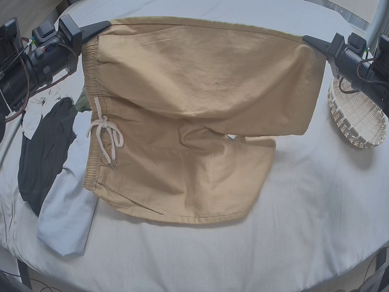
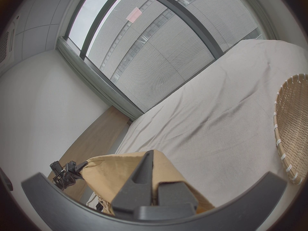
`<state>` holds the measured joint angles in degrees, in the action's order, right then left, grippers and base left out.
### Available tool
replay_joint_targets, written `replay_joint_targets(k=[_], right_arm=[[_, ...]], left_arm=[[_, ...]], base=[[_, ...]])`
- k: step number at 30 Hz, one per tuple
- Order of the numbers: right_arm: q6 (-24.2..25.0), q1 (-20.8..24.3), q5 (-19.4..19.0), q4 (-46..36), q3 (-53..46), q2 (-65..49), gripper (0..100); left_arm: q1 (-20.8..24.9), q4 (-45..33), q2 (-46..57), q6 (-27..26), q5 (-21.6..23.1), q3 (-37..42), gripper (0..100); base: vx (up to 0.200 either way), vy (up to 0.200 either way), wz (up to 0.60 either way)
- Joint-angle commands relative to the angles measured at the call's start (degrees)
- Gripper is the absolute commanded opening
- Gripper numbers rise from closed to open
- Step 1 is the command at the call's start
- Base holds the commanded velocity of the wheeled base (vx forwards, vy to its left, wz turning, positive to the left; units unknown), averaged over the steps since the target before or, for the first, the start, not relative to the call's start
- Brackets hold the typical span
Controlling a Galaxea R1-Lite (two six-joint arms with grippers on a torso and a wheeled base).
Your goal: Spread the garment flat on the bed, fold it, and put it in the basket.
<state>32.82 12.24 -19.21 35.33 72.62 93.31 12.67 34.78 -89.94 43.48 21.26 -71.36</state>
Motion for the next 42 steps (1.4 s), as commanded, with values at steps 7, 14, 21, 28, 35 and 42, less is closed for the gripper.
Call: replay_joint_targets(k=[7,14,21,28,35,42], right_arm=[[0.1,-1.3,0.1,3.3,5.9,8.5,0],[0.1,-1.2,0.1,4.9,10.2,12.9,0],[-1.3,-2.0,2.3,6.8,13.3,17.4,100],[-3.4,-2.0,2.8,6.6,3.1,10.4,100],[-7.5,-0.9,2.5,7.2,-16.8,0.5,100],[-8.7,-0.5,2.2,9.2,-27.4,-0.9,100]], left_arm=[[-2.0,1.6,-6.7,0.1,0.1,-5.5,0],[-2.1,2.4,-9.8,0.2,0.0,-7.2,0],[-4.2,1.8,-14.9,0.2,-0.1,-12.7,100],[-7.1,-6.2,-20.6,0.4,-2.0,-20.7,100],[-9.2,-17.5,-19.0,-0.2,-2.6,-20.9,100],[-12.0,-20.4,-17.8,-3.6,-5.9,-20.0,100]], base=[[0.000,0.000,0.00],[0.000,0.000,0.00],[0.000,0.000,0.00],[0.000,0.000,0.00],[0.000,0.000,0.00],[0.000,0.000,0.00]])
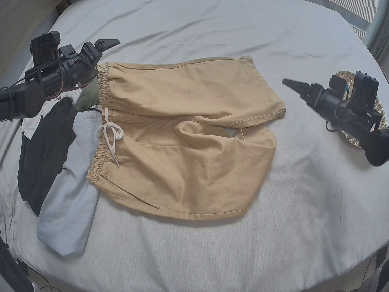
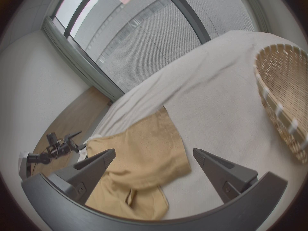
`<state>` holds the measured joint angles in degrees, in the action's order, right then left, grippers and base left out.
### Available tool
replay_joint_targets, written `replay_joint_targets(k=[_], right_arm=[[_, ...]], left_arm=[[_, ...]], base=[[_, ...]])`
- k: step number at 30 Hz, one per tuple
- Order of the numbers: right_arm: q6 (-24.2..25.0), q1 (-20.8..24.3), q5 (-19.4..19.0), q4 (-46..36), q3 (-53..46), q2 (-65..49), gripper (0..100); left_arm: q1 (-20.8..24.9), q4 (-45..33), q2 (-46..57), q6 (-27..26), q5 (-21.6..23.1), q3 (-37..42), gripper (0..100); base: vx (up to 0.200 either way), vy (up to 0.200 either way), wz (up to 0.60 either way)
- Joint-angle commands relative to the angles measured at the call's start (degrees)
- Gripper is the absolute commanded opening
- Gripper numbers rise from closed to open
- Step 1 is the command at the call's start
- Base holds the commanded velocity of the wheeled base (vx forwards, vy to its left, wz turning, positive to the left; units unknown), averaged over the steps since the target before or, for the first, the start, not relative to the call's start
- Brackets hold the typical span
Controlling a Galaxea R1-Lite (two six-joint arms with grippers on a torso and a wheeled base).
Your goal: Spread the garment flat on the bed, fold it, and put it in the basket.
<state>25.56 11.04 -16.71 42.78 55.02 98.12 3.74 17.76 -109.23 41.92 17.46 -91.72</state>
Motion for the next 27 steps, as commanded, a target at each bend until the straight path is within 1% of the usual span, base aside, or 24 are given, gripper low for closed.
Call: replay_joint_targets(k=[1,3,5,8,9,13,15,19,22,27], right_arm=[[-1.5,1.0,-0.2,2.5,-10.7,-5.7,100],[-1.2,1.6,-0.2,4.3,-12.5,-5.5,100],[-1.1,2.9,0.0,6.3,-13.9,-4.7,100],[-1.0,3.5,0.2,8.5,-14.3,-0.8,100],[-1.0,3.5,0.2,8.5,-14.3,-0.8,100],[-1.0,4.5,0.7,10.6,-14.5,2.7,100],[-1.0,5.4,2.3,10.9,-14.5,4.3,100],[-1.2,6.2,2.9,13.8,-13.8,7.1,100],[-1.1,6.5,3.0,14.7,-13.0,8.3,100],[-1.1,7.8,3.1,14.7,-11.3,9.9,100]], left_arm=[[-3.4,-3.4,2.1,-2.0,-2.0,0.6,100],[-4.3,-3.3,3.6,-2.1,-1.9,1.7,100],[-5.4,-2.6,6.7,-2.0,-1.3,4.5,100],[-5.6,-2.6,11.8,-2.0,1.0,10.2,100],[-5.6,-2.6,11.8,-2.0,1.0,10.2,100],[-5.7,-2.6,19.7,-1.9,6.4,19.9,100],[-5.7,-2.5,24.3,-1.8,10.3,25.4,100],[-5.7,-2.5,31.4,-1.8,16.2,32.2,100],[-5.7,-2.5,33.8,-1.8,17.0,34.0,100],[-5.6,-2.6,36.5,-1.8,17.1,36.3,100]], base=[[0.000,0.000,0.00],[0.000,0.000,0.00],[0.000,0.000,0.00],[0.000,0.000,0.00],[0.000,0.000,0.00],[0.000,0.000,0.00],[0.000,0.000,0.00],[0.000,0.000,0.00],[0.000,0.000,0.00],[0.000,0.000,0.00]])
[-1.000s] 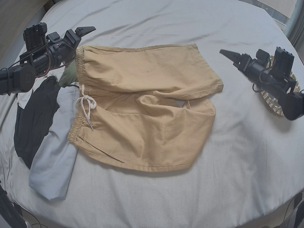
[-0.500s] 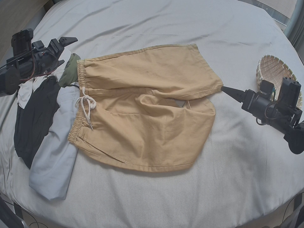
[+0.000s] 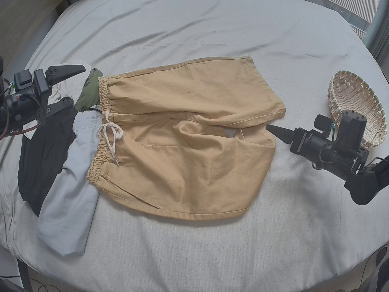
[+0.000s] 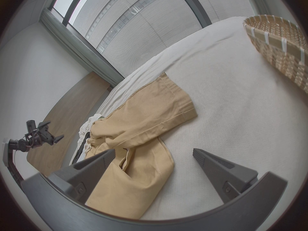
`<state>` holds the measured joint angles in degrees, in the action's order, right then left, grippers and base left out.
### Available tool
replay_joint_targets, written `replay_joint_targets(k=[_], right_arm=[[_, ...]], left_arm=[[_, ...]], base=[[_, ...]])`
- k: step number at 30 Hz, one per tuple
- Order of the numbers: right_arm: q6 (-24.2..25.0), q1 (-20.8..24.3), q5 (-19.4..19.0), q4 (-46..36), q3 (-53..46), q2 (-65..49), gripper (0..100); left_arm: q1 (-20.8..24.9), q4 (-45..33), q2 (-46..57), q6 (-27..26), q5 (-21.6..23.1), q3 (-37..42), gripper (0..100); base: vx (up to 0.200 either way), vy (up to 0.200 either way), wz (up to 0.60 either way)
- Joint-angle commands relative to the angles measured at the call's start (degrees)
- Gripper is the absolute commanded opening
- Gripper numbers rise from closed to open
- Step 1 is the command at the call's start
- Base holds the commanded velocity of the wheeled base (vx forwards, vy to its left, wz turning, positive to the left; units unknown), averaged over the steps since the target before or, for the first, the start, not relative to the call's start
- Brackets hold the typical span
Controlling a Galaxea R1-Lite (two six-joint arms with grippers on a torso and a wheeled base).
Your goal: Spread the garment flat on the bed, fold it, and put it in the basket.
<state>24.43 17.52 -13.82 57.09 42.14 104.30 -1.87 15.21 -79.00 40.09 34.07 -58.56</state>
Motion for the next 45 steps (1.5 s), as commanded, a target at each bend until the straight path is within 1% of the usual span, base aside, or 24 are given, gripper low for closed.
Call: replay_joint_targets(k=[1,2,6,7,11,16,17,21,30,32,39,42,44,45], right_arm=[[0.1,1.5,0.2,0.4,1.8,4.2,100],[0.1,1.5,0.2,0.4,1.8,4.2,100],[0.0,2.0,2.4,0.5,2.9,5.5,100],[0.0,2.0,2.4,0.5,3.2,5.6,0],[0.3,2.0,2.4,0.6,3.9,5.7,0],[2.7,3.5,2.5,1.2,3.7,5.3,0],[3.3,3.7,2.7,2.8,3.3,4.8,0],[3.2,3.7,4.2,2.3,0.3,1.2,0],[1.5,3.7,5.1,2.2,-9.1,-7.6,0],[1.1,3.8,6.7,2.3,-10.5,-8.8,0],[1.0,3.8,7.1,3.5,-10.9,-8.4,0],[1.1,3.8,6.9,5.7,-10.2,-7.3,0],[1.1,3.7,7.2,8.8,-9.2,-5.2,0],[1.1,3.7,7.2,8.8,-9.2,-5.2,0]], left_arm=[[0.0,0.1,6.5,0.0,0.5,3.5,100],[0.0,0.1,6.5,0.0,0.5,3.5,100],[0.1,1.0,6.9,0.0,0.6,5.2,100],[0.1,1.6,6.8,0.0,0.6,5.6,100],[0.1,3.9,6.8,0.0,0.6,7.3,100],[0.1,4.6,6.7,0.1,0.6,7.9,100],[0.0,4.8,6.7,0.0,0.6,8.0,100],[0.0,4.8,6.7,0.0,0.6,8.5,100],[0.0,6.8,6.7,0.7,0.6,9.5,100],[-0.1,7.6,6.7,1.7,0.6,9.6,100],[-0.1,8.5,6.5,2.4,0.5,10.8,100],[-0.1,9.3,6.4,2.4,0.5,11.0,100],[-0.1,10.1,6.4,2.4,0.5,11.4,100],[-0.1,10.1,6.4,2.4,0.5,11.4,100]], base=[[0.000,0.000,0.00],[0.000,0.000,0.00],[0.000,0.000,0.00],[0.000,0.000,0.00],[0.000,0.000,0.00],[0.000,0.000,0.00],[0.000,0.000,0.00],[0.000,0.000,0.00],[0.000,0.000,0.00],[0.000,0.000,0.00],[0.000,0.000,0.00],[0.000,0.000,0.00],[0.000,0.000,0.00],[0.000,0.000,0.00]])
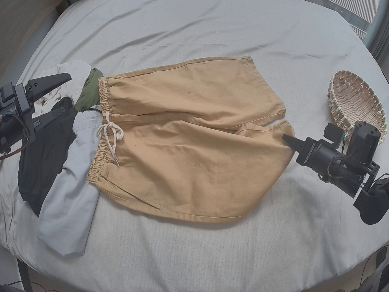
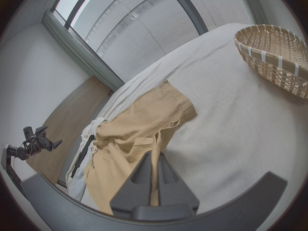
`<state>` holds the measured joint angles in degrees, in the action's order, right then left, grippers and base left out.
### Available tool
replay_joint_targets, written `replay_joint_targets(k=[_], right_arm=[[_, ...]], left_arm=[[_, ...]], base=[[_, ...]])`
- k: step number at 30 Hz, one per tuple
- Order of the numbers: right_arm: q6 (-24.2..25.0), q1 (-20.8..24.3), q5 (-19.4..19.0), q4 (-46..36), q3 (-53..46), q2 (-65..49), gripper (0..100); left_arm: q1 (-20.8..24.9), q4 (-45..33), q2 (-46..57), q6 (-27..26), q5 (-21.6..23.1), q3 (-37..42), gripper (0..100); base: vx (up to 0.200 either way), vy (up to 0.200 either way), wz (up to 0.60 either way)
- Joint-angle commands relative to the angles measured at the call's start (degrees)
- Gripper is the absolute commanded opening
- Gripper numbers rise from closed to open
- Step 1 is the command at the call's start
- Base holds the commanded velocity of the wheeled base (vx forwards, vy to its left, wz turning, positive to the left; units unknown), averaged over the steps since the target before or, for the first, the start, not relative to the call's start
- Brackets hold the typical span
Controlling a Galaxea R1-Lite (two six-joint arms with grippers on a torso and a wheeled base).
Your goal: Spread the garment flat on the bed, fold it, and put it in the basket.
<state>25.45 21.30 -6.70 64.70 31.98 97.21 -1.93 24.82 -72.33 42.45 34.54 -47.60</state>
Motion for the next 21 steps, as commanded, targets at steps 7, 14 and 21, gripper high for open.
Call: replay_joint_targets(k=[7,14,21], right_arm=[[0.2,-0.6,0.8,4.8,4.6,4.5,100],[0.2,-0.6,1.5,4.6,6.4,5.7,100],[0.0,-2.8,1.8,4.6,1.5,5.8,100]], left_arm=[[0.1,1.3,-0.3,0.0,0.0,0.8,100],[0.1,1.4,-0.5,-0.1,0.0,1.4,100],[0.1,6.0,-0.6,0.1,-0.1,5.1,100]], base=[[0.000,0.000,0.00],[0.000,0.000,0.00],[0.000,0.000,0.00]])
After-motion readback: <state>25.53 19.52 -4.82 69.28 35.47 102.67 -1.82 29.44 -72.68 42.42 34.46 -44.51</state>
